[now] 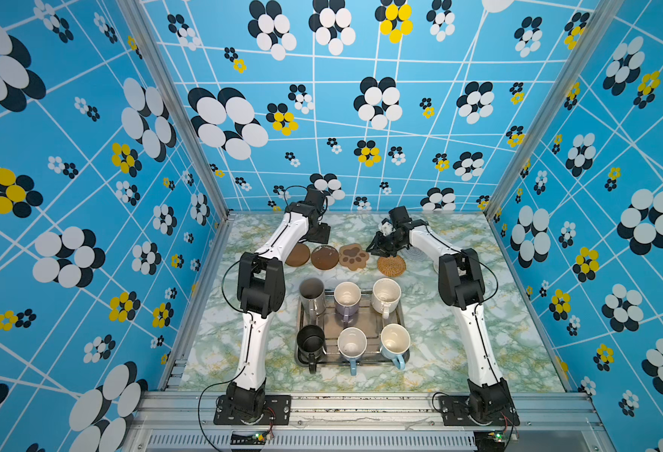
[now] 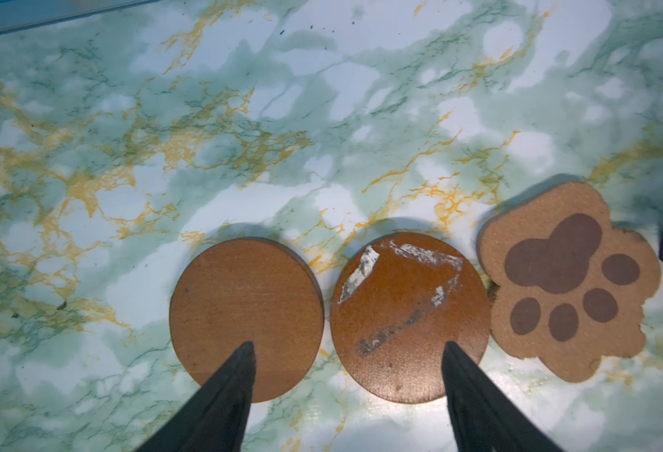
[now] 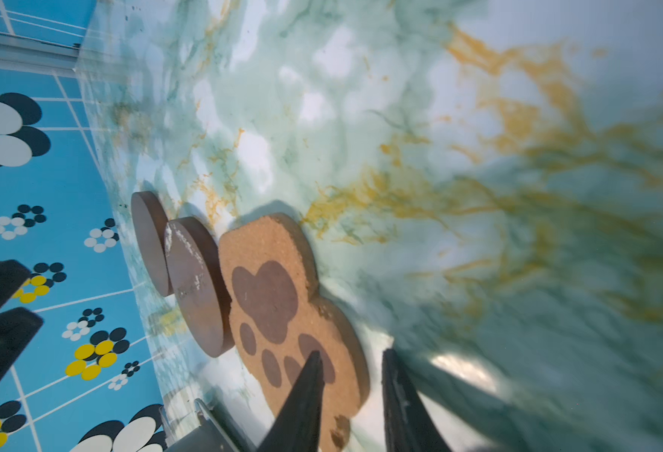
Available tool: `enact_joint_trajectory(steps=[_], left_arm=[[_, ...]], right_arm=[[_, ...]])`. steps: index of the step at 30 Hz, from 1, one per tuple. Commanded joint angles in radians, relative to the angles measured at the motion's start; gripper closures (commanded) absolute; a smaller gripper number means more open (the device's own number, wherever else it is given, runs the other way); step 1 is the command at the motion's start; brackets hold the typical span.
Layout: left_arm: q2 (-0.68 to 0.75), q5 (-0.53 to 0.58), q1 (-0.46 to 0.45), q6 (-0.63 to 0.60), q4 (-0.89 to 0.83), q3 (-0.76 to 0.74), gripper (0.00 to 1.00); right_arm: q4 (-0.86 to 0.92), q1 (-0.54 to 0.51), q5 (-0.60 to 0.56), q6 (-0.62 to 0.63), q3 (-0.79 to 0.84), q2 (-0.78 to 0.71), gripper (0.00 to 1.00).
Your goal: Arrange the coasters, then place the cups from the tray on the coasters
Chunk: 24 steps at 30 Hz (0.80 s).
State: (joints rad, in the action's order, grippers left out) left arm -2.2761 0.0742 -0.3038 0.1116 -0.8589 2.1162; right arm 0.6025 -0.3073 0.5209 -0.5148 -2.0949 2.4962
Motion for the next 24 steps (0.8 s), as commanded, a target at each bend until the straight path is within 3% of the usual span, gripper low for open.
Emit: enact_joint_trajectory(steps=[1,9,13,15,24], left_arm=[[0.070,-0.039,-0.028,-0.003,-0.001,-0.023,0.27],[0.053,-0.129,-0.088,0.011,-0.027,-0.058,0.39],[0.018,-0.219,-0.102,0.041,-0.022,-0.061,0.55],[0.000,-0.248,-0.109,0.052,-0.020,-0.059,0.69],[-0.045,-0.295,-0.126,0.077,-0.010,-0.081,1.00]], right_arm=[[0.067,0.001,-0.061,0.053,0.032,-0.096,0.71],[0.083,-0.010,-0.023,0.085,0.087,-0.132,0.81],[0.074,-0.012,0.006,0.070,0.075,-0.099,0.96],[0.071,-0.015,0.014,0.064,0.063,-0.084,1.00],[0.110,-0.017,0.018,0.064,-0.071,0.007,1.00]])
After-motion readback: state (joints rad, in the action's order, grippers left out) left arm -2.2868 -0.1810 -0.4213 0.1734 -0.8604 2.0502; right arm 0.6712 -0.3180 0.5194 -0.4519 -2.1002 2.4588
